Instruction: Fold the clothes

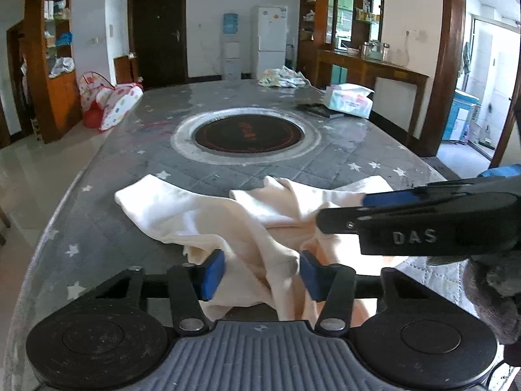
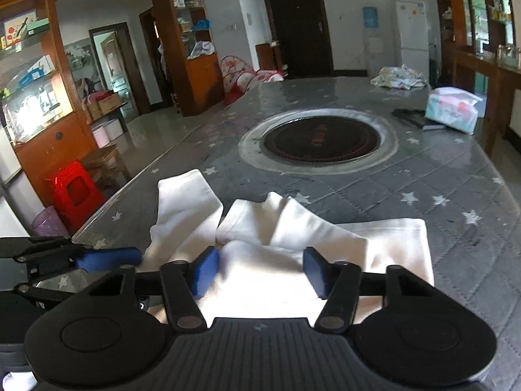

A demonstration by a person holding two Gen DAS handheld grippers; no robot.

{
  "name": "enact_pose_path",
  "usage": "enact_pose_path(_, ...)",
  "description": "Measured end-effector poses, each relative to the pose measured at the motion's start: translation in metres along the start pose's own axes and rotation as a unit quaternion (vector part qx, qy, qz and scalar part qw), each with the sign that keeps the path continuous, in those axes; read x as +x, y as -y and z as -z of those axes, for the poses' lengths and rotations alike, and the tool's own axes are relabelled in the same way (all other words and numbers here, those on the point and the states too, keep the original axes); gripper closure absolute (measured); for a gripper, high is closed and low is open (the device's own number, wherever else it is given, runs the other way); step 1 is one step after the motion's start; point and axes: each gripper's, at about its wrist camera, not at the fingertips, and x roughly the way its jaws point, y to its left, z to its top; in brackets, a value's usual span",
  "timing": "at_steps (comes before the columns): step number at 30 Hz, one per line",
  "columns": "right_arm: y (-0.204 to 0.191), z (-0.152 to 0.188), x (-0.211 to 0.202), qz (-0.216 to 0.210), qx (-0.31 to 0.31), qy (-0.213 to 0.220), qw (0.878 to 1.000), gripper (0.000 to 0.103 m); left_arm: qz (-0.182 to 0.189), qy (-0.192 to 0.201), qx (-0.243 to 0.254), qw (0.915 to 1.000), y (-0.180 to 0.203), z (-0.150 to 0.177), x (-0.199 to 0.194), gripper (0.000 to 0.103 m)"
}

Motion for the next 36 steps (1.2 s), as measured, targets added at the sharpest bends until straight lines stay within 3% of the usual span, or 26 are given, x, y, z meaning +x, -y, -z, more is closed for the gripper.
enact_pose_path(10,0.012,0.009,-0.006,-0.008,0.007,-0.003,1.000,0.083,0.033,-0.013,-0.006,0.9994,-0.001,-0.002,0.010,0.071)
enact_pose_path(16,0.018,0.014,-0.018,-0.002,0.022,0.020,1.000,0.094,0.044,-0.016,-0.003,0.9989,0.002,-0.004,0.014,0.087)
enact_pose_path(20,0.023,0.017,-0.033,0.005,0.031,0.039,0.999,0.096,0.050,-0.007,-0.011,0.9987,0.000,-0.004,0.010,0.094)
enact_pose_path(28,0.037,0.032,-0.088,0.036,0.054,0.088,0.994,0.097,0.061,0.030,-0.028,0.9973,-0.007,-0.001,-0.024,0.096)
enact_pose_path(36,0.047,0.056,-0.133,0.053,0.044,0.059,0.996,0.096,0.098,0.035,-0.029,0.9942,-0.018,0.020,-0.068,0.096)
